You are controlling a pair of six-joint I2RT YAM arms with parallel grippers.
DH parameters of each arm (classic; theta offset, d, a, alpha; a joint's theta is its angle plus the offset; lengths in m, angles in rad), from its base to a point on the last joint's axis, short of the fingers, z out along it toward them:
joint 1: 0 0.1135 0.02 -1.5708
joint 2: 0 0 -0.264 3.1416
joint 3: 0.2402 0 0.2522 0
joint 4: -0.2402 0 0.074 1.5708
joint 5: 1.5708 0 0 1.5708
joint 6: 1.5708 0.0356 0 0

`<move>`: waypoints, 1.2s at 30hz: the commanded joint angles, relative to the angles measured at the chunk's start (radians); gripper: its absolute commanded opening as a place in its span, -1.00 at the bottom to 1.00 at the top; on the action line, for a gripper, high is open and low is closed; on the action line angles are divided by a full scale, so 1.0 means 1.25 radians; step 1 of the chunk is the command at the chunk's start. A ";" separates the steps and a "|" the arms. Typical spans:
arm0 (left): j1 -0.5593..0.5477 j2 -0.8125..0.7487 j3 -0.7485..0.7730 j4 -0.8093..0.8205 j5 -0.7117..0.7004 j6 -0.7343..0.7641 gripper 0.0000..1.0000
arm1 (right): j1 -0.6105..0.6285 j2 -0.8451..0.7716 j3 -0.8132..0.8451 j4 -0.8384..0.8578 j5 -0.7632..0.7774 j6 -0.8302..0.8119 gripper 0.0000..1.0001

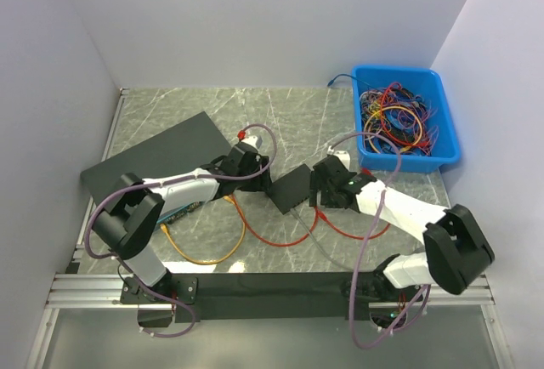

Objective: Insert the plug into the switch port

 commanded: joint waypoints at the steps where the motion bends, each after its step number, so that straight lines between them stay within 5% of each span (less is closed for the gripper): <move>1: 0.008 -0.035 -0.011 0.009 0.010 -0.005 0.33 | -0.002 0.027 -0.003 0.036 -0.040 0.009 0.82; 10: 0.008 -0.043 -0.023 0.024 0.013 -0.011 0.32 | -0.001 -0.006 -0.070 0.065 -0.080 0.062 0.21; 36: 0.009 -0.076 -0.050 0.029 0.016 -0.017 0.32 | 0.081 0.057 -0.096 0.053 -0.112 0.106 -0.14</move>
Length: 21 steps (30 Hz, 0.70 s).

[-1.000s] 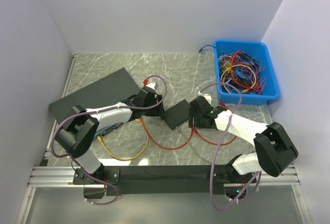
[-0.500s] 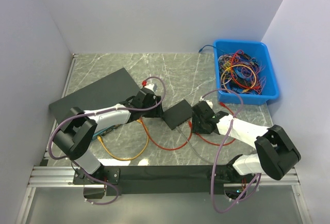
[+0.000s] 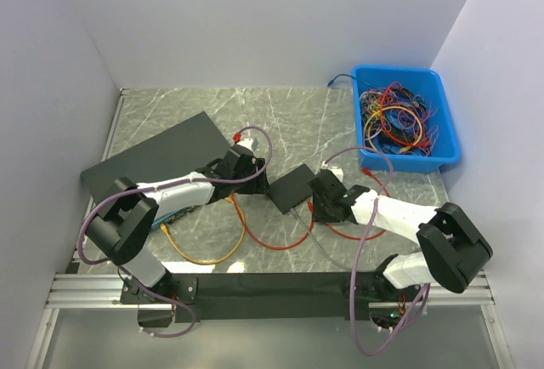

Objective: Insert the plug into the switch port

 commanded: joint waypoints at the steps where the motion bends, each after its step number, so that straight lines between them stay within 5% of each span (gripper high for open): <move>1: 0.002 -0.037 -0.008 0.023 0.013 -0.006 0.32 | 0.019 0.030 -0.003 -0.022 -0.011 0.028 -0.18; 10: 0.002 -0.053 -0.026 0.025 0.013 -0.007 0.31 | 0.039 0.045 0.027 -0.048 0.035 0.028 -0.83; 21: 0.001 -0.089 -0.016 -0.002 -0.012 -0.032 0.27 | 0.056 -0.064 0.179 -0.144 0.173 -0.021 -0.97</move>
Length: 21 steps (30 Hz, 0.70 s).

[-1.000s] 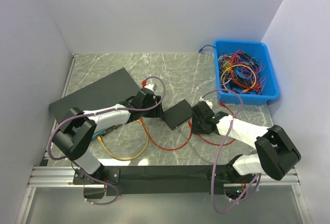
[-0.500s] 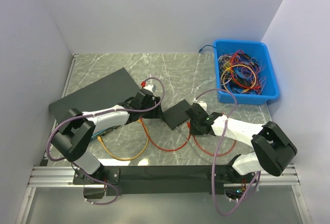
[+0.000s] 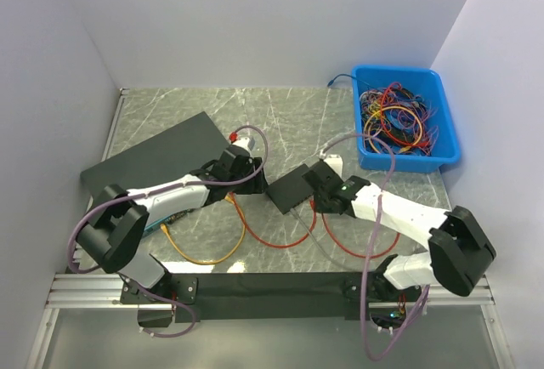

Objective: Insert the plug into the switch port

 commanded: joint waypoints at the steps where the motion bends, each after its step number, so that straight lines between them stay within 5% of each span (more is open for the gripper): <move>1: 0.000 -0.051 0.005 0.001 -0.021 -0.025 0.25 | 0.021 -0.050 0.079 0.002 0.031 -0.058 -0.99; 8: -0.009 -0.149 -0.076 0.080 0.016 -0.099 0.14 | 0.053 -0.085 0.061 0.184 -0.213 -0.138 -1.00; 21: -0.136 -0.202 -0.107 0.161 -0.016 -0.234 0.05 | 0.069 -0.096 0.037 0.355 -0.347 -0.152 -1.00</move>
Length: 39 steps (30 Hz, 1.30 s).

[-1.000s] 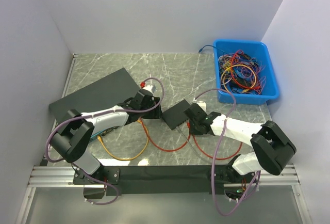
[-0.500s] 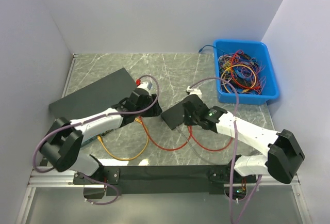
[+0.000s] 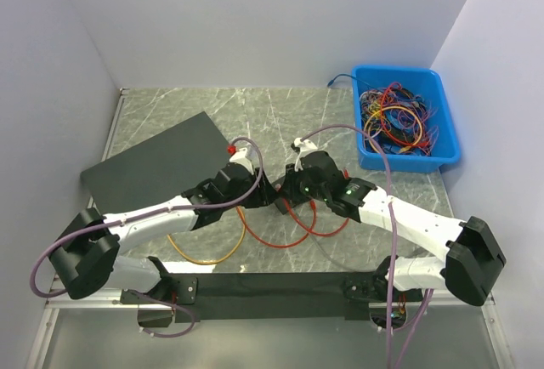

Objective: Insert the plug into the switch port

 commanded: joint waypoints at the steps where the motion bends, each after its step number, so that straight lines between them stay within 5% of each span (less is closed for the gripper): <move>1: -0.014 -0.032 0.003 0.062 -0.022 -0.054 0.05 | 0.010 -0.019 -0.009 0.074 -0.048 -0.008 -1.00; 15: -0.015 -0.181 -0.035 -0.007 -0.138 -0.082 0.17 | 0.010 -0.044 -0.030 0.076 -0.022 0.001 -1.00; 29: -0.015 -0.122 -0.048 0.103 -0.064 -0.081 0.16 | 0.015 -0.063 -0.039 0.115 -0.064 0.023 -1.00; 39: -0.015 -0.085 -0.042 0.143 -0.056 -0.092 -0.24 | 0.023 -0.058 -0.047 0.154 -0.108 0.032 -1.00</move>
